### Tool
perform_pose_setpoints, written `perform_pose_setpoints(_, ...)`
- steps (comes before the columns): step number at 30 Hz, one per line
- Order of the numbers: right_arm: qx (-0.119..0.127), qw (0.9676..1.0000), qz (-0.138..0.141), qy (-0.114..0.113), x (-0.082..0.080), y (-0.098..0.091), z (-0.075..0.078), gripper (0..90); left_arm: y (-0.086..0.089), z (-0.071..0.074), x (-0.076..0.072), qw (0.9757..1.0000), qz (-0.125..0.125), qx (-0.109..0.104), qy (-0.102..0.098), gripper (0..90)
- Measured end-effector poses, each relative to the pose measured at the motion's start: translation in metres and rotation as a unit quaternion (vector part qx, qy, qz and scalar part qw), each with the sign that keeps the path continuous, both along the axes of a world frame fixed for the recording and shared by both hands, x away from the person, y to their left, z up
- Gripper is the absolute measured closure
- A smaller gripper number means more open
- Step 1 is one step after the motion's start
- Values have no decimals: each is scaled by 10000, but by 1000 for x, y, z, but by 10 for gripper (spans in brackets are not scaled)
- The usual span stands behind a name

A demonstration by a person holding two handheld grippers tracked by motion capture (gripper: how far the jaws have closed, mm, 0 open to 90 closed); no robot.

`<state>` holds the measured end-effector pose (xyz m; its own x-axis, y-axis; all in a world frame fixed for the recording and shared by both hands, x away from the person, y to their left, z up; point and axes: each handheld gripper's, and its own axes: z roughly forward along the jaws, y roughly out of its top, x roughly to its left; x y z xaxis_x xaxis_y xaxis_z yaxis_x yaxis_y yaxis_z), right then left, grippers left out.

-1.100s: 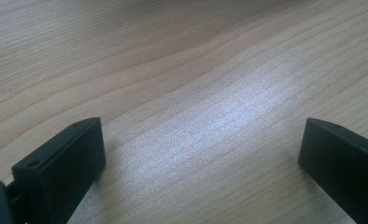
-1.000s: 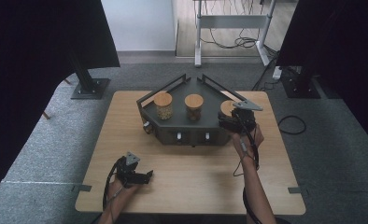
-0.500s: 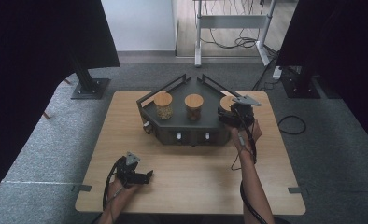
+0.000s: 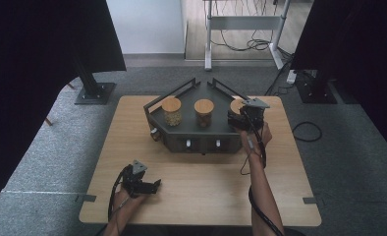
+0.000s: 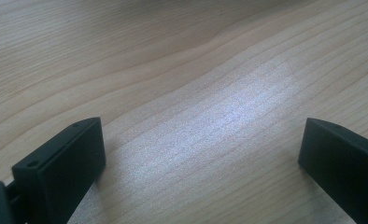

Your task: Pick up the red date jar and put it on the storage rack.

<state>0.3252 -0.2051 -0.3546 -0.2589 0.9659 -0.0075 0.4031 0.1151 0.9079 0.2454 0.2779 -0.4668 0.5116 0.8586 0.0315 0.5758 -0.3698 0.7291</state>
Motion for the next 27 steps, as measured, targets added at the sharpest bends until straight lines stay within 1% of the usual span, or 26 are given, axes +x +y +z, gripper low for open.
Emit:
perform_pose_setpoints(4, -9, 10000, -10, -2, 3, 2, -3, 247, 0, 0, 0, 10000, 0, 1, 0, 2)
perform_pose_setpoints(8, -63, 10000, 10, 47, 5, 3, -3, 247, 0, 0, 0, 10000, -1, 1, -1, 2)
perform_pose_setpoints(12, 16, 10000, -6, 59, 7, 2, -6, 247, 0, 0, 0, 10000, -4, 1, 0, 2)
perform_pose_setpoints(19, 29, 10000, -9, 77, 7, 2, -6, 246, 0, 0, 0, 10000, -5, 1, -1, 1)
perform_pose_setpoints(22, 31, 10000, 30, 78, 7, 0, -6, 242, 0, 0, 0, 10000, -6, 1, 0, 2)
perform_pose_setpoints(25, 136, 9998, 114, 103, 9, -6, -7, 190, 0, 0, 0, 10000, -5, 0, 0, 2)
perform_pose_setpoints(27, 208, 9995, 161, 160, 11, -9, -6, 138, 0, 0, 0, 10000, -4, 0, 0, 2)
